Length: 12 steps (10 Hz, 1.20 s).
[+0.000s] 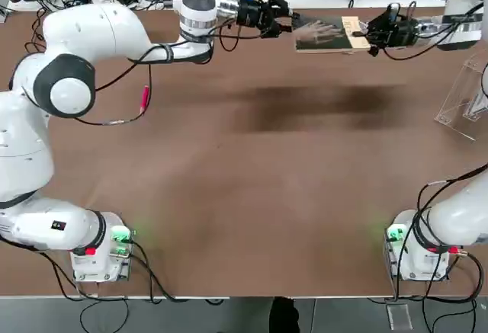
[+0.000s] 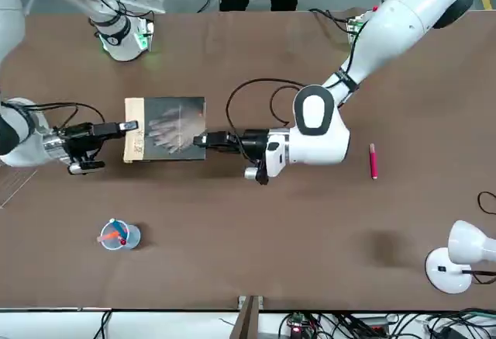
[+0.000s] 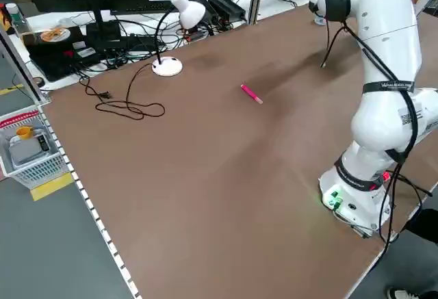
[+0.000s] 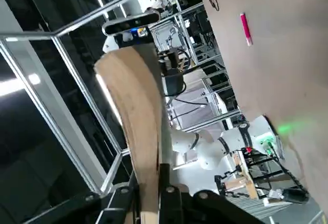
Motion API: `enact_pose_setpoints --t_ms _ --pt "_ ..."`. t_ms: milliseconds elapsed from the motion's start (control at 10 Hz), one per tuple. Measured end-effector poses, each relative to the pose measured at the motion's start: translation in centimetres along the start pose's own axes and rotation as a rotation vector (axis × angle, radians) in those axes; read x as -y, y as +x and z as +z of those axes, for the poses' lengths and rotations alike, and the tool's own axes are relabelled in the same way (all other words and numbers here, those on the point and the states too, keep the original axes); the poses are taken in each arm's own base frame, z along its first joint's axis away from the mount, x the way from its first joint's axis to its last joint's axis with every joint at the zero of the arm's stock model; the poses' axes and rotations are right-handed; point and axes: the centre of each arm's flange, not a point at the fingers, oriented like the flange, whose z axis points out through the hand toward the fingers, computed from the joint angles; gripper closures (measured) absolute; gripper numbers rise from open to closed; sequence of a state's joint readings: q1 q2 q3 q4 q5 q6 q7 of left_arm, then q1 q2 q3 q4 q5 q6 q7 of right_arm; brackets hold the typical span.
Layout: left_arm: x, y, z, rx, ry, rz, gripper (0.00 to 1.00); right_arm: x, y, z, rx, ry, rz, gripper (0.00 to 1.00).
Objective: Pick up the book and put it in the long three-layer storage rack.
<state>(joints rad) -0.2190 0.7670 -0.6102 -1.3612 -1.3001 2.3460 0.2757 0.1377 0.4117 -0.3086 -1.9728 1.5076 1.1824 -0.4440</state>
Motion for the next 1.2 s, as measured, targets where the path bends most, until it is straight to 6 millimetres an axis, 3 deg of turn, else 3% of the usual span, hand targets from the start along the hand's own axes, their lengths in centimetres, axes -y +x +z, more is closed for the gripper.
enact_pose_setpoints --t_ms 200,400,600,900,1200 --pt "-0.1 0.0 0.0 -0.001 -0.002 0.001 0.32 1.4 -0.2 -1.5 -0.021 -0.008 -0.001 0.85" --pt "-0.2 0.1 -0.1 -0.002 -0.003 0.002 0.32 2.2 -0.4 -2.7 -0.030 -0.070 -0.010 0.85" --pt "-0.6 0.5 -0.6 -0.018 0.002 0.024 0.34 3.7 -0.5 -5.1 -0.058 -0.226 0.015 0.85" --pt "-2.3 2.2 -3.8 -0.052 0.120 0.133 0.35 7.0 -1.2 -8.6 -0.121 -0.434 0.097 0.85" --pt "-4.9 2.9 -7.2 -0.073 0.299 0.207 0.36 9.0 -2.2 -11.9 -0.217 -0.518 0.233 0.85"
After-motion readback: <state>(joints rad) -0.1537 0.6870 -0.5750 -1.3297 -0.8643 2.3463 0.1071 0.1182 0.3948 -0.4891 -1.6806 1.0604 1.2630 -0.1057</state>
